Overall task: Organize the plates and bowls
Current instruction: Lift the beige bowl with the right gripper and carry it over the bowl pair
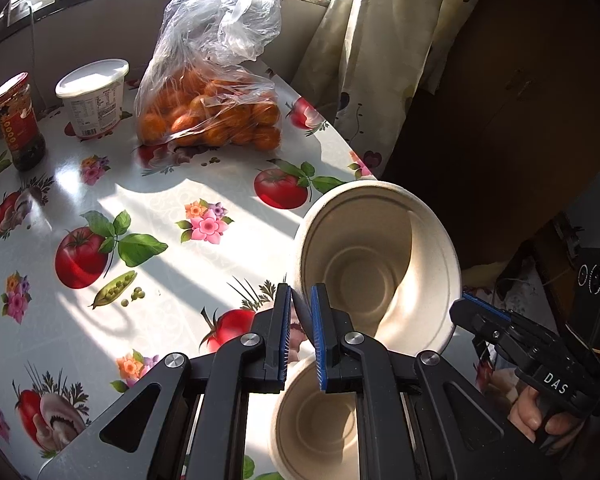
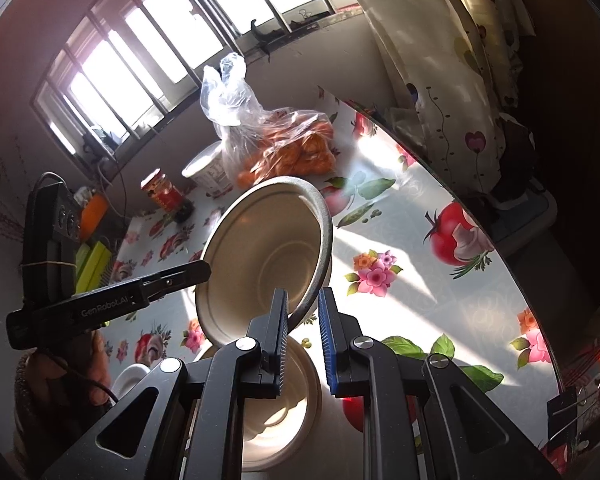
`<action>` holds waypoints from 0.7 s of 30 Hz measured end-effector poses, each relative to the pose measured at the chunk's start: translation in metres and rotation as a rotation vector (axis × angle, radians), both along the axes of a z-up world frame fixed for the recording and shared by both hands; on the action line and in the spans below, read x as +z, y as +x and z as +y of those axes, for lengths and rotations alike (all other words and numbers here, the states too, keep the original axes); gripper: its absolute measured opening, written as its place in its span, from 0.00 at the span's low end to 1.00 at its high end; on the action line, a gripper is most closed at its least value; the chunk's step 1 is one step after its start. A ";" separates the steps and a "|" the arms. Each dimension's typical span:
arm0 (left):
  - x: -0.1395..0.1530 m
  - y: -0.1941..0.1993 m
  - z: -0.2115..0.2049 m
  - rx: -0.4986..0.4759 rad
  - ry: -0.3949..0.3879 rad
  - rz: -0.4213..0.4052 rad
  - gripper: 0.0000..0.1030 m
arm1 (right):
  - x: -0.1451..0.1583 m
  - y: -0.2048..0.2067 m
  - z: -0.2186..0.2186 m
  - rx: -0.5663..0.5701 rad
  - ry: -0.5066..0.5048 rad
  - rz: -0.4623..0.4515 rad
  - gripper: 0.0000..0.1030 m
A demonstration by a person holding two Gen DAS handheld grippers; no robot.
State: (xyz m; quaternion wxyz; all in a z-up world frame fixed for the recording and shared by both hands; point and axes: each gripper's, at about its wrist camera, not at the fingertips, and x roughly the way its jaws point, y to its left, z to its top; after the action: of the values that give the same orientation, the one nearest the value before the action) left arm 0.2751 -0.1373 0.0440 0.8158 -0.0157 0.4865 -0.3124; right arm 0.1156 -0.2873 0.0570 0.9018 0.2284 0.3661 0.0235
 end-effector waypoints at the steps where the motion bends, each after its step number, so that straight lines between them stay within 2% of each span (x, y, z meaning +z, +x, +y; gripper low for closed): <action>1: 0.001 -0.002 0.001 0.000 -0.001 -0.003 0.10 | 0.000 -0.002 0.001 0.000 0.001 -0.001 0.15; 21: 0.002 -0.047 0.026 0.016 -0.020 0.003 0.10 | -0.001 -0.044 0.022 0.018 0.033 -0.010 0.15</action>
State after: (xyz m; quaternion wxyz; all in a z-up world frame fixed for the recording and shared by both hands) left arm 0.2281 -0.1114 0.0463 0.8173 -0.0282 0.4845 -0.3106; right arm 0.0715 -0.2653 0.0560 0.8996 0.2395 0.3631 0.0389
